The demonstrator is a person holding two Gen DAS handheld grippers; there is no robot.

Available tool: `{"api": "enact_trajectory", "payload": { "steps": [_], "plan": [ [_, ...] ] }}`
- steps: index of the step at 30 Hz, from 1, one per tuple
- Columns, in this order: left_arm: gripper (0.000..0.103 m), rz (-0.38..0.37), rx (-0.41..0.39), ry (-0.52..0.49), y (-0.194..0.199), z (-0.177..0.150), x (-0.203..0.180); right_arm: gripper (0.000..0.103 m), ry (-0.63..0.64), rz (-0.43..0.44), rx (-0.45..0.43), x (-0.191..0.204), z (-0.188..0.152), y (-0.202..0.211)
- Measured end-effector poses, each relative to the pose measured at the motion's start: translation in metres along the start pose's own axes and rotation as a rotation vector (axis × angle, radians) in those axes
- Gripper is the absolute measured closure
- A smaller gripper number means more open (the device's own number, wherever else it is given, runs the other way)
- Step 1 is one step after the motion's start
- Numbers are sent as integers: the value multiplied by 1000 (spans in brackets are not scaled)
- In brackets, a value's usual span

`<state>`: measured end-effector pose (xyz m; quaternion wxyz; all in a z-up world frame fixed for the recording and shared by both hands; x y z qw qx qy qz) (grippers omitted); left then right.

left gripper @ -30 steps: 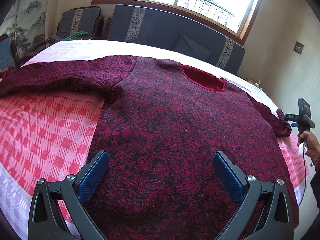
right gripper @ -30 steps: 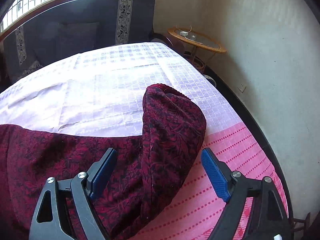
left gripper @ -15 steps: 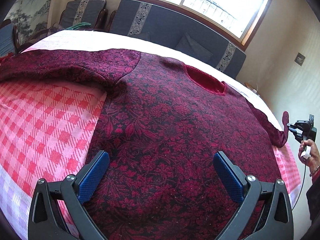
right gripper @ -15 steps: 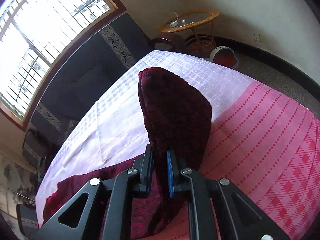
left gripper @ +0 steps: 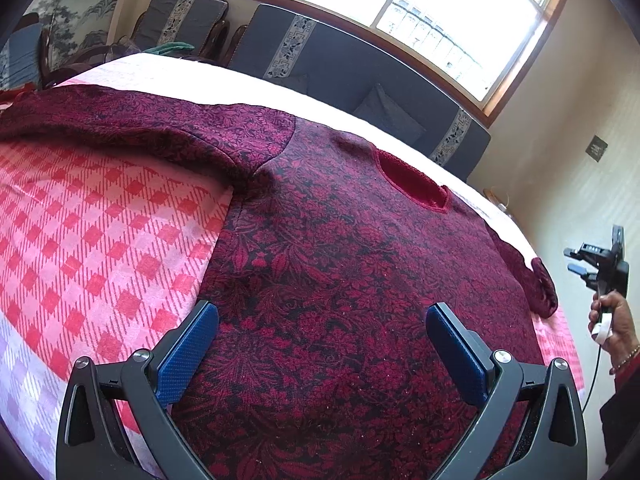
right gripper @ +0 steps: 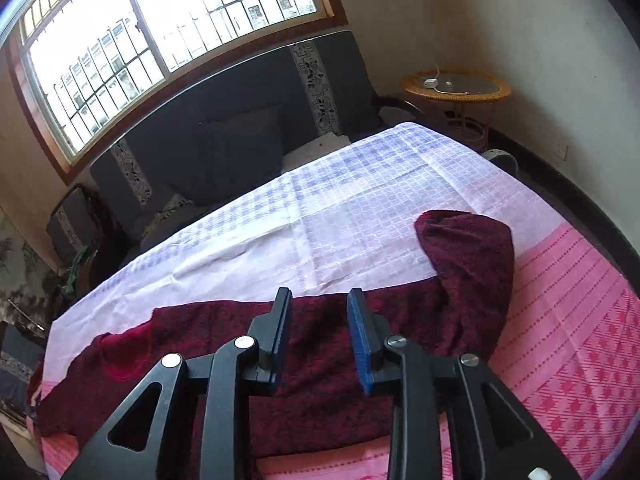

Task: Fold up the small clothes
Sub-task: 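Grasp the maroon sweater's sleeve cuff with the right tool, then carry the sleeve across the sweater body with the right tool and release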

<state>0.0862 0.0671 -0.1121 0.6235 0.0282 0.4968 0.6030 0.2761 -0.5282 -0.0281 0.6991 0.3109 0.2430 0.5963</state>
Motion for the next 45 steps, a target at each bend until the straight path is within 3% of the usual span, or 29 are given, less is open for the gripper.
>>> {"api": "enact_trajectory", "payload": {
  "steps": [2,5,10,12,13,15,18,21,24,28,31,34,39,45],
  "plan": [
    [0,-2,14,9,-3,2,0,33,22,-67,47,-26,-6,-14],
    [0,0,22,3,-5,3,-1,33,69,-125,86,-41,-7,-31],
    [0,10,37,-16,-11,2,-6,35,223,-238,173,-24,1,-80],
    [0,14,41,-20,-14,1,-9,41,260,-329,211,-26,0,-98],
    [0,16,41,-20,-15,1,-10,61,249,-354,225,-34,-2,-105],
    [0,16,42,-20,-15,1,-11,89,122,-313,226,-61,-4,-106],
    [0,14,42,-16,-15,1,-10,94,-78,-170,148,-92,-6,-82],
    [0,12,42,-15,-16,2,-10,95,-173,33,35,-82,-3,-48],
    [0,5,40,-4,-15,3,-8,95,-169,210,-58,-32,7,-14],
    [0,-4,28,21,-11,5,-2,95,-90,438,-130,81,20,16],
    [0,-3,16,36,-5,6,2,95,-10,594,-125,178,14,25],
    [0,38,-6,28,4,5,6,95,88,694,-68,270,-10,17],
    [0,59,-19,56,14,13,25,95,148,750,47,363,-59,-20],
    [0,-4,-39,173,17,17,48,95,207,713,99,399,-95,-49]
  ]
}}
Point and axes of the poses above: each gripper's, at about its wrist camera, not at the fingertips, and y roughly against the way its jaws point, x to its left, z to its top, the point moved 2 cm from there along -y, roughly the way its jaws point, and after that the axes turned 14 degrees about y, right-handed, at the moved point
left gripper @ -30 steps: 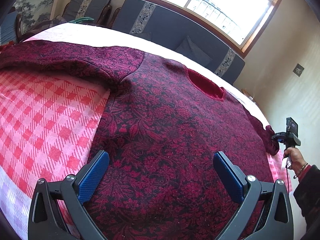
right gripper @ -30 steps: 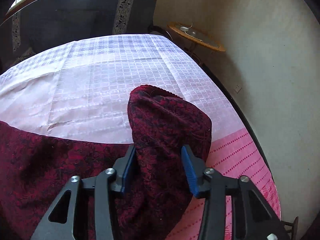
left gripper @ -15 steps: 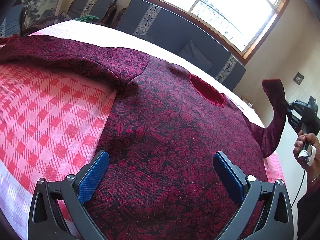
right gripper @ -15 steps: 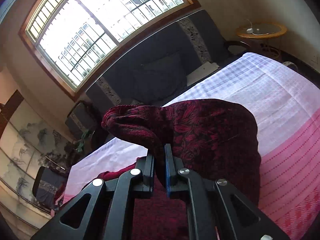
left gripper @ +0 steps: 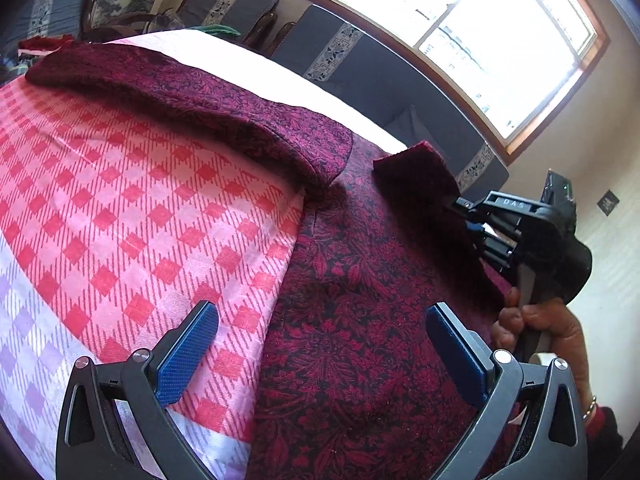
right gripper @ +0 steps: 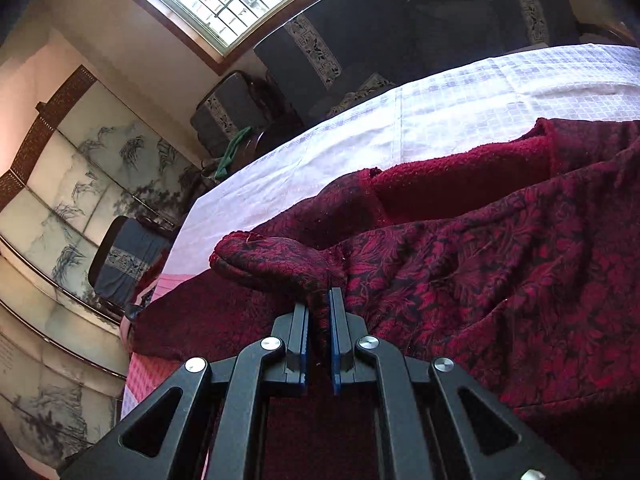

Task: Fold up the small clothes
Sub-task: 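Carry the sleeve across the sweater body with the right tool and release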

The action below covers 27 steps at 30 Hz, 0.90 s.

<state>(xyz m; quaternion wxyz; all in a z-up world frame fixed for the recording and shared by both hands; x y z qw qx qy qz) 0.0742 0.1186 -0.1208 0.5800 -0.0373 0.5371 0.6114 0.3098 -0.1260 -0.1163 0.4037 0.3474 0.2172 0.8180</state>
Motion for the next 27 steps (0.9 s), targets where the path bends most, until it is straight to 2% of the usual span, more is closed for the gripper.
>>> {"api": "enact_trajectory", "payload": {
  "steps": [3,5,8,9,10,13,15,18,20,21,22,24,27],
  "plan": [
    [0,-21,-7,-32,2,-3,-5,88,-9,38,31,0,-9,-10],
    [0,-17,-18,-61,4,-6,-9,80,-20,94,31,-1,-13,-12],
    [0,-20,-33,-78,6,-7,-12,49,-41,194,14,-3,-13,-8],
    [0,-19,-34,-74,6,-7,-12,31,-58,245,1,-2,-14,-5],
    [0,-18,-32,-67,6,-6,-11,28,-65,271,-12,-1,-14,-1],
    [0,-14,-22,-32,5,-4,-5,28,-42,294,-46,6,-9,7],
    [0,-16,-21,-15,4,-2,-3,28,-11,257,-37,11,-5,5],
    [0,-6,-28,-19,6,-3,-1,29,53,235,45,18,-5,-16],
    [0,-17,-14,-25,7,-3,0,31,118,178,133,22,-10,-35],
    [0,-23,2,-24,7,-2,1,34,148,151,147,24,-13,-39],
    [0,-23,24,-22,5,1,2,36,153,143,129,26,-13,-34],
    [0,-21,45,-21,8,16,7,36,110,211,78,27,-13,-15],
    [0,-43,-38,30,37,57,26,36,113,269,-31,29,-15,32]
  ]
}}
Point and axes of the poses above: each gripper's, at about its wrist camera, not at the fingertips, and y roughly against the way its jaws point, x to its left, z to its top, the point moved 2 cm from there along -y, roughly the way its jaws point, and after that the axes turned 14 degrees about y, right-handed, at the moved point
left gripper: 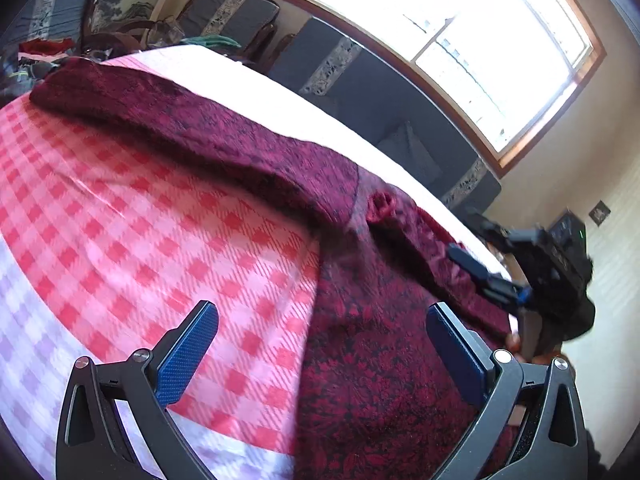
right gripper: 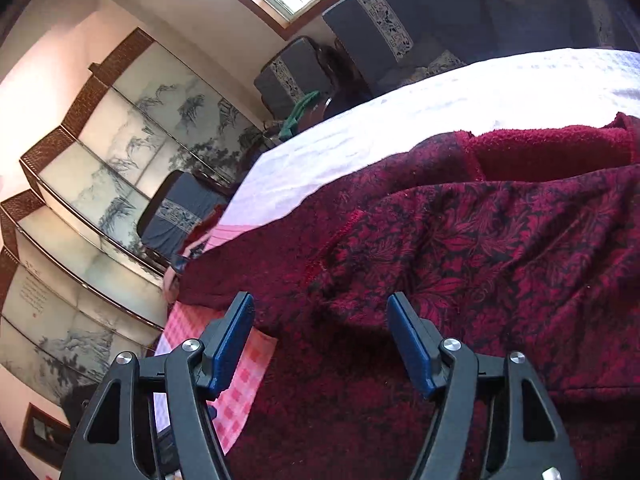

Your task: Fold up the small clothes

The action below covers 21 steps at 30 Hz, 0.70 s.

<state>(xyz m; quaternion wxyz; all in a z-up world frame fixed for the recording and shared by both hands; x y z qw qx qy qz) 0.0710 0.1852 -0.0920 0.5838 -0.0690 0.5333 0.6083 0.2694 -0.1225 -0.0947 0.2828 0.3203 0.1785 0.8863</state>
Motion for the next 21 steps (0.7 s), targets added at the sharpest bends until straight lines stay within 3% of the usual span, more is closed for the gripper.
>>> {"api": "enact_trajectory", "payload": {
  "steps": [2,5,9,11,12,17,21],
  "plan": [
    [0,-17,-48,67,16,39,19,34,4,55,-49,8,-9,30],
    [0,5,-93,178,24,100,61,29,8,68,-90,16,-31,61],
    [0,13,-46,409,8,166,133,28,26,26,-43,22,-62,69],
    [2,30,-23,519,1,183,166,28,18,20,-15,22,-75,68],
    [2,-14,-38,545,3,189,175,28,11,22,-2,20,-80,67],
    [2,36,-16,501,-4,210,181,28,-24,18,24,15,-90,55],
    [2,15,-56,509,-16,227,183,28,-29,18,38,14,-93,47]
  ]
}}
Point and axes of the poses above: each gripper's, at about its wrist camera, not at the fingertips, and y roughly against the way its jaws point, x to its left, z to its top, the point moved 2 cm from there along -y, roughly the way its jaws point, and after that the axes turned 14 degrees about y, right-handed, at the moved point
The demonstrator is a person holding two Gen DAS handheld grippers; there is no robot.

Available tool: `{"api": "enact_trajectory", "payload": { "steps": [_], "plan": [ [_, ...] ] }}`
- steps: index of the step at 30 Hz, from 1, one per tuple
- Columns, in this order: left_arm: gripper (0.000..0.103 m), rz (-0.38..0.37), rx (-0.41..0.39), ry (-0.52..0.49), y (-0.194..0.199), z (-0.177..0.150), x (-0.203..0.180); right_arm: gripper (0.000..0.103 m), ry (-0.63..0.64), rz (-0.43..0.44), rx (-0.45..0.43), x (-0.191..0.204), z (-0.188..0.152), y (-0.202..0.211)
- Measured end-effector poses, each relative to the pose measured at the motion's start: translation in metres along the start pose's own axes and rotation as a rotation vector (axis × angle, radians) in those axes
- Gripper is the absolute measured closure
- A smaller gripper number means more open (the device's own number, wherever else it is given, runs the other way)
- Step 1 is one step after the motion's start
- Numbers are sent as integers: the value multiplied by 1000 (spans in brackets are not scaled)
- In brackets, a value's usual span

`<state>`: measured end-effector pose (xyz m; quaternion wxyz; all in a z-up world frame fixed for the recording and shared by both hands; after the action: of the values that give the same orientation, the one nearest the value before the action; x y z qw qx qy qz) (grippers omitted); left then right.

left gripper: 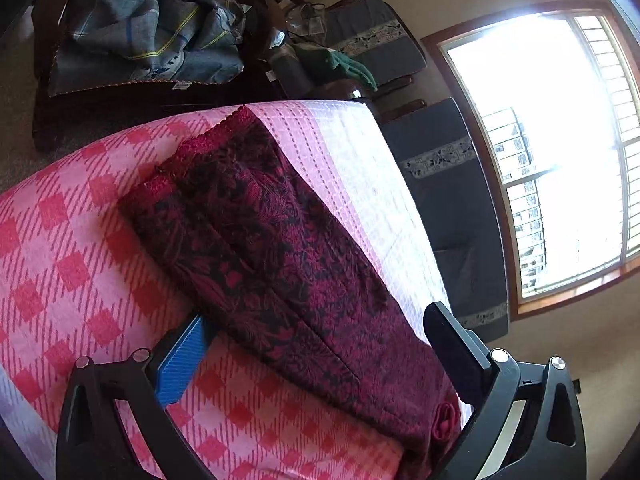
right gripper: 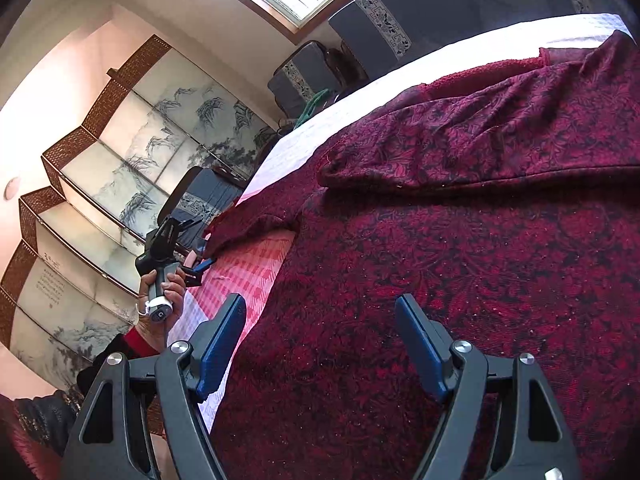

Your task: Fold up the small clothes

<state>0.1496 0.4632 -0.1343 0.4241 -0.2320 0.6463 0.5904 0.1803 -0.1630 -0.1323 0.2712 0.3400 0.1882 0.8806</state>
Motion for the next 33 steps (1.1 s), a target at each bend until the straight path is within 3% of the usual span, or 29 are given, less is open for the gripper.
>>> {"api": "enact_trajectory", "payload": {
  "steps": [2,3,5,6,8,10,12,17,20,23,27,30,33],
  "plan": [
    [6,-5,-22,10,-5,9,-2,28,1,4,7,1,-2,-3],
    [15,1,-24,3,-10,13,-3,28,-1,5,9,0,-3,-3],
    [99,84,6,-21,-24,14,-5,27,-6,3,8,0,-6,-4],
    [97,120,-1,-19,-28,12,-5,27,-12,3,7,-1,-5,-4],
    [97,91,-52,-53,-20,-3,-23,27,-25,9,-7,-4,-3,-1],
    [97,39,-85,-169,-11,-29,-65,27,-43,8,-46,-10,1,11],
    [97,-22,-67,-290,-9,-64,-113,27,-75,1,-95,-20,7,27],
    [97,-174,48,-617,-21,-195,-237,27,-142,-47,-217,-48,13,70],
    [97,-216,147,-777,-46,-285,-283,26,-189,-67,-269,-66,7,92],
    [97,-205,222,-915,-83,-367,-300,26,-234,-74,-302,-84,-3,111],
    [97,-177,334,-1027,-130,-456,-292,26,-277,-89,-331,-104,-14,131],
    [97,-142,389,-1115,-160,-504,-277,26,-303,-88,-354,-118,-21,145],
    [91,-100,375,-1213,-180,-541,-264,26,-323,-87,-377,-128,-26,155]
  ]
}}
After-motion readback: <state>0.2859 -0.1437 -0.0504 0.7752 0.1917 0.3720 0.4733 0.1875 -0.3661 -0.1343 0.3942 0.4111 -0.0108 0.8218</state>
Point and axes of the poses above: each gripper's, at about its wrist camera, not at the fingertips, and y roughly against the way its jaws point, x to its left, z to its top, the point moved 2 cm from there along -y, roughly the way its jaws point, and after that the axes turned 14 degrees about y, right-handed, at the moved point
